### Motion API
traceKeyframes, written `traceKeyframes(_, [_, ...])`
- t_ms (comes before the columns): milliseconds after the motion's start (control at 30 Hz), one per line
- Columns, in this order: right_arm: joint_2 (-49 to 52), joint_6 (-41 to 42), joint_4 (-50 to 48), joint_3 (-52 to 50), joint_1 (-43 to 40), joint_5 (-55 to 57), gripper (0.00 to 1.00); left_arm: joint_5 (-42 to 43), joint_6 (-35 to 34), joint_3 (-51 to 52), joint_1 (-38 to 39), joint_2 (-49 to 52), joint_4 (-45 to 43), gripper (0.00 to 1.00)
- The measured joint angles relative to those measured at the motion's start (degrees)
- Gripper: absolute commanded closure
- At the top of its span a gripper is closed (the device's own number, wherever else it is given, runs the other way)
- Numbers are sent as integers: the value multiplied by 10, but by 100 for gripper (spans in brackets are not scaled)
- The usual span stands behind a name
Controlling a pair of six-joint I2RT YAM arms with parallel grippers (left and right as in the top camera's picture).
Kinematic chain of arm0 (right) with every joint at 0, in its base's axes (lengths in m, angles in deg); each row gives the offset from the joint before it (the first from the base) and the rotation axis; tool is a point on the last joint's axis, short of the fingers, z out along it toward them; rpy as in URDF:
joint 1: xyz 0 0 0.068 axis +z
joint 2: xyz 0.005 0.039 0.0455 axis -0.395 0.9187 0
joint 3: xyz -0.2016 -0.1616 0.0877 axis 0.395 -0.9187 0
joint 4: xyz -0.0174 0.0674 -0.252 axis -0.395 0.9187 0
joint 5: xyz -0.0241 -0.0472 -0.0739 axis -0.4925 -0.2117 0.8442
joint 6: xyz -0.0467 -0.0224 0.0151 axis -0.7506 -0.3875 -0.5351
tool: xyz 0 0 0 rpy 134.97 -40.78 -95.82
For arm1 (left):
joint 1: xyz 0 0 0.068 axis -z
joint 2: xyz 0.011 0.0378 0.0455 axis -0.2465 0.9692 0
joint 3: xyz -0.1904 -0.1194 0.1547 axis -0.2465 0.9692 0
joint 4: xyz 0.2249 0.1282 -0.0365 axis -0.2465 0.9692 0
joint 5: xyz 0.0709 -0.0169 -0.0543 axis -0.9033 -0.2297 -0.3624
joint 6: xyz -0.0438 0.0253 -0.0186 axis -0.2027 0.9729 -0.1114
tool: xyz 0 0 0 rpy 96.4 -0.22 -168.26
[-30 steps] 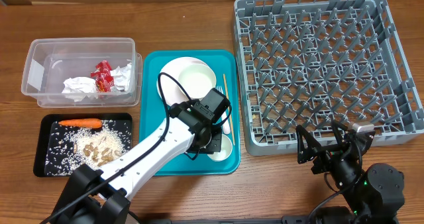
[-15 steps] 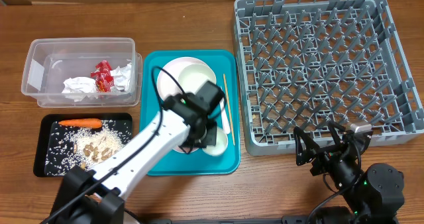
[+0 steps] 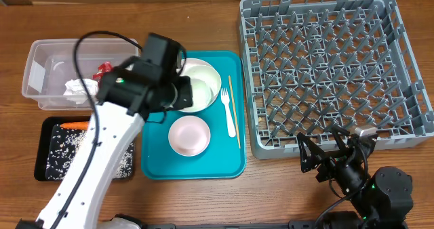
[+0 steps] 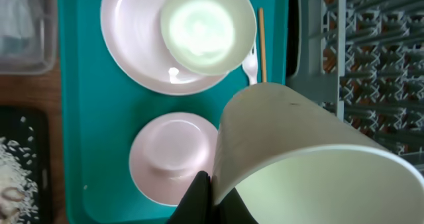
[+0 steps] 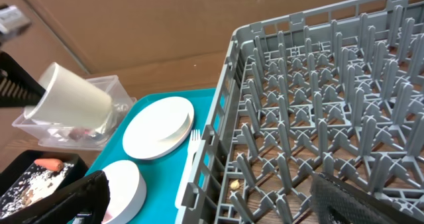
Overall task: Sort waste into correct bins and load items into the dishwasher
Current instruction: 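Carry the cup right toward the right gripper, which moves to meet it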
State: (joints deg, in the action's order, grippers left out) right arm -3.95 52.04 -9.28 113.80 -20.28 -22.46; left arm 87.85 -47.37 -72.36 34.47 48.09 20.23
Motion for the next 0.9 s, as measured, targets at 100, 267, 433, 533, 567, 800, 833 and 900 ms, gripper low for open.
traceKeyframes(100, [0,0,0,0,0,-15,0,8,35,-3,-18,-6,13,96])
traceKeyframes(267, [0,-4,0,0,0,-63,0,57,115,-3,-39,-6,19,96])
traceKeyframes(433, [2,-19,-5,0,0,-156,0,171,225,-3,-42,-6,-27,96])
traceKeyframes(533, [19,-14,-37,0,0,-221,0,243,261,-3,-48,-6,-52,96])
traceKeyframes(567, [32,-7,-58,0,0,-246,0,269,271,-3,-53,-6,-57,96])
traceKeyframes(800, [168,47,-286,2,0,-432,0,416,337,-3,-123,-6,-53,96])
traceKeyframes(833, [189,54,-315,3,0,-454,0,438,349,-3,-136,-6,-50,96])
traceKeyframes(900, [232,64,-360,3,0,-495,0,490,371,-3,-162,-6,-45,96])
